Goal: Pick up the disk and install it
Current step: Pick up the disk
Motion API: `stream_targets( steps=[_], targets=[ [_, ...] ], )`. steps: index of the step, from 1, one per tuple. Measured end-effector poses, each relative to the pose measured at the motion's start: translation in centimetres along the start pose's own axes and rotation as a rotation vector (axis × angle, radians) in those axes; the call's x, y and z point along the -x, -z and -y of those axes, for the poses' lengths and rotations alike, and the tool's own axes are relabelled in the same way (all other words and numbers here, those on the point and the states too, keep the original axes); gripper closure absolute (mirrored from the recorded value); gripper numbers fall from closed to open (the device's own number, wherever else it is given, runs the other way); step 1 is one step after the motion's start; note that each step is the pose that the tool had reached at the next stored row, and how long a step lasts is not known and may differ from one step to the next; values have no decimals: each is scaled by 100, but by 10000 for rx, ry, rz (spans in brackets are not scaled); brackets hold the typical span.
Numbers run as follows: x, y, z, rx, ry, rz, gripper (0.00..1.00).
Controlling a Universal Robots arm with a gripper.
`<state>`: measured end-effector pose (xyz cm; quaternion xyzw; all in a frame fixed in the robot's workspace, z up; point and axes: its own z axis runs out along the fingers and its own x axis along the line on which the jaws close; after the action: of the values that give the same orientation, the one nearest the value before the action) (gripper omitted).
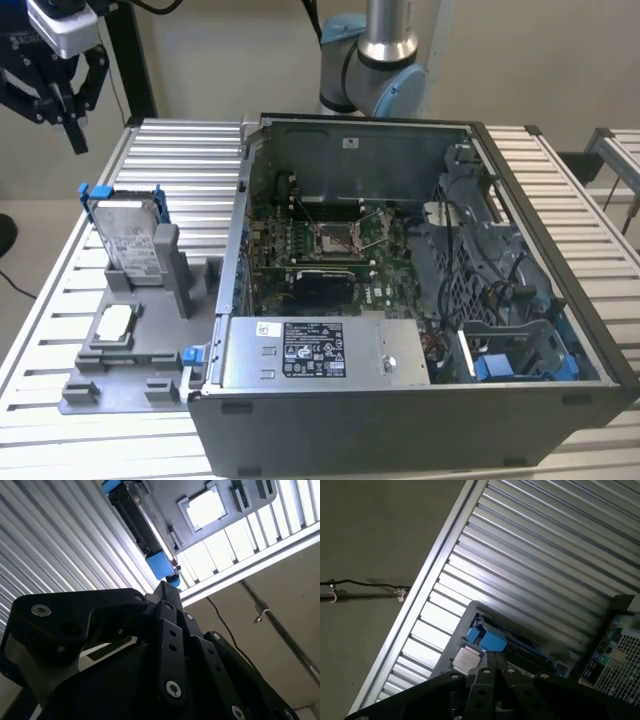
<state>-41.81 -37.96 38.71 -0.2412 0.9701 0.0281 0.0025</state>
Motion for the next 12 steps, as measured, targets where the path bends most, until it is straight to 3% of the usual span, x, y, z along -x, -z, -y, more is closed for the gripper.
stream_targets(
  steps=[12],
  targets=[
    [0, -2, 0, 37, 2182, -112, 100]
  ],
)
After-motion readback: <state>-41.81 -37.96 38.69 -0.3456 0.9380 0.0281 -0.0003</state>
